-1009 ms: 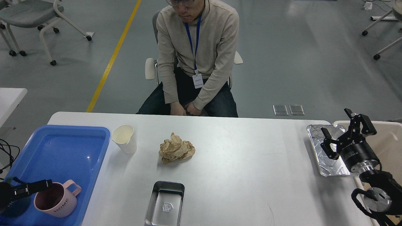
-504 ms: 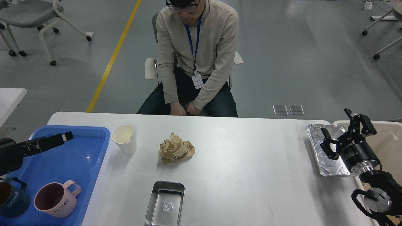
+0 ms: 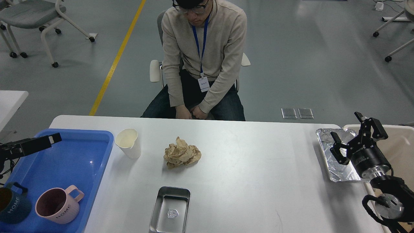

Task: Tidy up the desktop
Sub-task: 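Withdraw the left gripper and reach toward the small steel tray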

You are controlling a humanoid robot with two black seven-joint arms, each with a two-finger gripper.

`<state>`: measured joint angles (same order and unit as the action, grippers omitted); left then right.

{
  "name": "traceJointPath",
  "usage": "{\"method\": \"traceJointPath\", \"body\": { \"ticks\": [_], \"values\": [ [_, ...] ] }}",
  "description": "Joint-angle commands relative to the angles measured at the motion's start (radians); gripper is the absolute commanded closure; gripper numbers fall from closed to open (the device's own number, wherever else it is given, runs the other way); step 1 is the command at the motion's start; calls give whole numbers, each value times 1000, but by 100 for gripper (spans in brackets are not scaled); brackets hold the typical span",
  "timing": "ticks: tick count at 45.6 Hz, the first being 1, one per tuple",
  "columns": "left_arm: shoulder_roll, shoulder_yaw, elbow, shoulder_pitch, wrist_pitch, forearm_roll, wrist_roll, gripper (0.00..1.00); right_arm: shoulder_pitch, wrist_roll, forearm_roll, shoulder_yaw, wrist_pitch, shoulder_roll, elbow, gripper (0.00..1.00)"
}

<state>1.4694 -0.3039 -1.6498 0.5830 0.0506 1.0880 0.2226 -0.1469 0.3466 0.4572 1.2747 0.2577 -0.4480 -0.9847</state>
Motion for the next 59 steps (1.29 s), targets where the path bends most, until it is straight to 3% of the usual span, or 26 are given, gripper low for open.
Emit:
{"method": "traceJointPath", "body": {
  "ticks": [1,12,27,41,59],
  "values": [
    [0,-1,-1,0,0,0,4,10,0,0,14,0,0,0,1,0],
    [-11,-6,5,0,0,0,20,10,3,0,15,0,0,0,1,0],
    [-67,2,77,-3,17,-53,4,10,3,0,15,0,0,0,-2,0],
    [-233,9,91,-2,28,-50,1,10,4,0,15,0,0,2,-2,0],
    [-380,65,97,8,37,-34,-62,10,4,-1,15,0,0,2,-5,0]
  ]
}}
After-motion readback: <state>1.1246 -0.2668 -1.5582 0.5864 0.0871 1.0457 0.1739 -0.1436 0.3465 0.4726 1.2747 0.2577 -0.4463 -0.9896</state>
